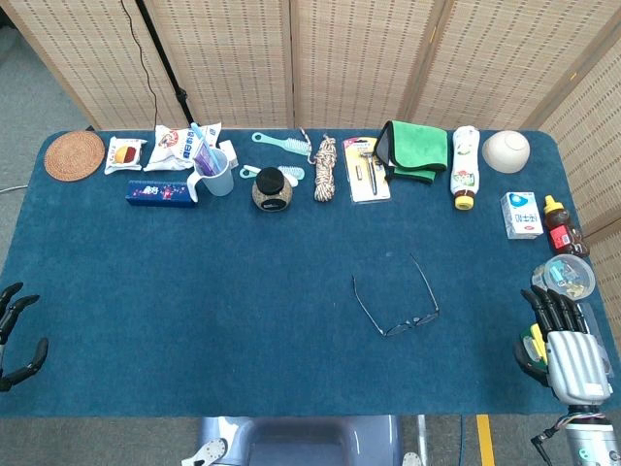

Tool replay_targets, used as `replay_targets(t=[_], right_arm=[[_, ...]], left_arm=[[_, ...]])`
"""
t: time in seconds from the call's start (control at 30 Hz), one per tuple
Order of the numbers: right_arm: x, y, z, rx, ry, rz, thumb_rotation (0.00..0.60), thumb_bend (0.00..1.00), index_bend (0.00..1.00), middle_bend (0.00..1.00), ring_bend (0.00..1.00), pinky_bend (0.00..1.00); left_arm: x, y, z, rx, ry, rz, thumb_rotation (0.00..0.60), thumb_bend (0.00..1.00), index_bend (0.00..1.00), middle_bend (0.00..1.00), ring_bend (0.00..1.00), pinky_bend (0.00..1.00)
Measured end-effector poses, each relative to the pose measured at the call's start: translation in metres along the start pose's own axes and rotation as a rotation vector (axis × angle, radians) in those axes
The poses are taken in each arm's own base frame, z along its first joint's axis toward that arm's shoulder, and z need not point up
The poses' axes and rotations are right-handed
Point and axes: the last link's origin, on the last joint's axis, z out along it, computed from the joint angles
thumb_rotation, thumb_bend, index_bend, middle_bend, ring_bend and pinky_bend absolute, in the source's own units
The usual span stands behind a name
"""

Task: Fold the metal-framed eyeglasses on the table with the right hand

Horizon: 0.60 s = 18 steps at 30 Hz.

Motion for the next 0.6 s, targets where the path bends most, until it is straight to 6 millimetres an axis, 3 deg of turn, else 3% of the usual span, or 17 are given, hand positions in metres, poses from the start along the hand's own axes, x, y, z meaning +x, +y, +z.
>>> replay_targets(t=[0.6], right_arm=[[0.0004,-0.0015,-0.0010,0.008,-0.002,0.004,0.600,0.43,0.11,0.08,0.07,0.07]], left_arm=[[0.0045,-0.0053,-0.0022,0.014,0.007,0.006,0.475,0.41,0.21,0.11,0.15,0.14]])
